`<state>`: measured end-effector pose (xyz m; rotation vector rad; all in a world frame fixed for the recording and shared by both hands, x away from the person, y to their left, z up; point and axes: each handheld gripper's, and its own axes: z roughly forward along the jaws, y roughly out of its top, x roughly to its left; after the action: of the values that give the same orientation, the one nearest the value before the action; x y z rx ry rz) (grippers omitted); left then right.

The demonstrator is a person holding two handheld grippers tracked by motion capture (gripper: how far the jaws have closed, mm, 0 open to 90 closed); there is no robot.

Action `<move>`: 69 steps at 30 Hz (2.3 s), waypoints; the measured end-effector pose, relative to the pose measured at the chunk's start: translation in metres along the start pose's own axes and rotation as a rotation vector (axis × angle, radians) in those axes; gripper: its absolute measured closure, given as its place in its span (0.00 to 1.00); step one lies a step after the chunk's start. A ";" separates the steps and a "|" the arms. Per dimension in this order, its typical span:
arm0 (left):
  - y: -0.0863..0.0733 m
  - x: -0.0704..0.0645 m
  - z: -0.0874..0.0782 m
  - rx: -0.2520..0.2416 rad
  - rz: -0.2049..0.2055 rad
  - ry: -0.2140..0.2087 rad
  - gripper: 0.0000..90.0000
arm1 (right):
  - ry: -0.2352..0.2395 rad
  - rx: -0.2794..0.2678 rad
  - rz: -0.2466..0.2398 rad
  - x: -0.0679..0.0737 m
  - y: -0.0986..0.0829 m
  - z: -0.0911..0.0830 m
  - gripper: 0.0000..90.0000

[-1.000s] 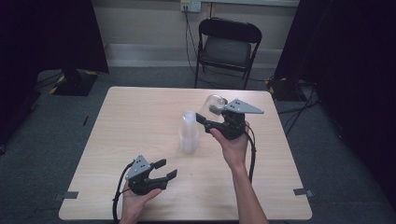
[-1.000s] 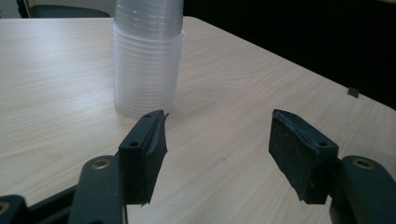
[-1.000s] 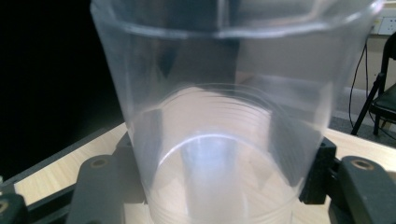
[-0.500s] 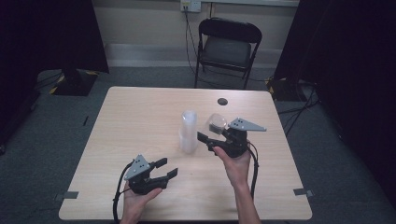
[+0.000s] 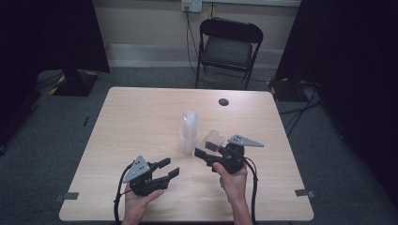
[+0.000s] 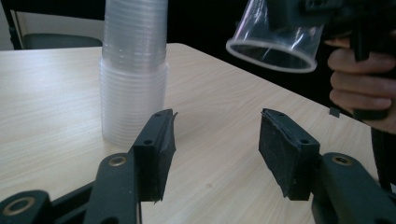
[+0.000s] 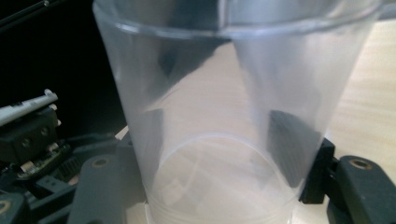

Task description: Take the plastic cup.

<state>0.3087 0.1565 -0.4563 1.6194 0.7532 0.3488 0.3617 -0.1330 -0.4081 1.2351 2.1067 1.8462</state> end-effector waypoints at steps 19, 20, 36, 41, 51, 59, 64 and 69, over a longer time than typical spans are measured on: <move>-0.004 -0.007 0.009 -0.040 0.068 -0.030 0.67 | 0.164 0.048 0.191 -0.003 -0.030 0.012 0.40; -0.004 -0.008 0.009 -0.037 0.071 -0.029 0.67 | 0.176 0.054 0.202 -0.003 -0.030 0.011 0.40; -0.015 -0.018 0.028 -0.075 0.090 -0.050 0.67 | 0.279 0.113 0.321 -0.002 -0.045 0.017 0.40; -0.014 -0.019 0.028 -0.115 0.084 -0.041 0.68 | 0.315 0.106 0.338 0.002 -0.046 0.015 0.40; -0.010 -0.028 0.033 -0.162 0.092 -0.014 0.68 | 0.383 0.129 0.395 0.004 -0.048 0.019 0.40; -0.014 -0.029 0.034 -0.189 0.058 -0.014 0.86 | 0.395 0.150 0.369 0.007 -0.049 0.023 0.36; -0.014 -0.026 0.033 -0.188 0.053 -0.013 0.89 | 0.364 0.148 0.350 0.007 -0.052 0.024 0.25; -0.014 -0.024 0.030 -0.186 0.053 -0.007 0.90 | 0.348 0.135 0.332 0.006 -0.052 0.024 0.19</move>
<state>0.3051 0.1187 -0.4714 1.4663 0.6535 0.4387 0.3442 -0.1077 -0.4567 1.4630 2.3516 2.2304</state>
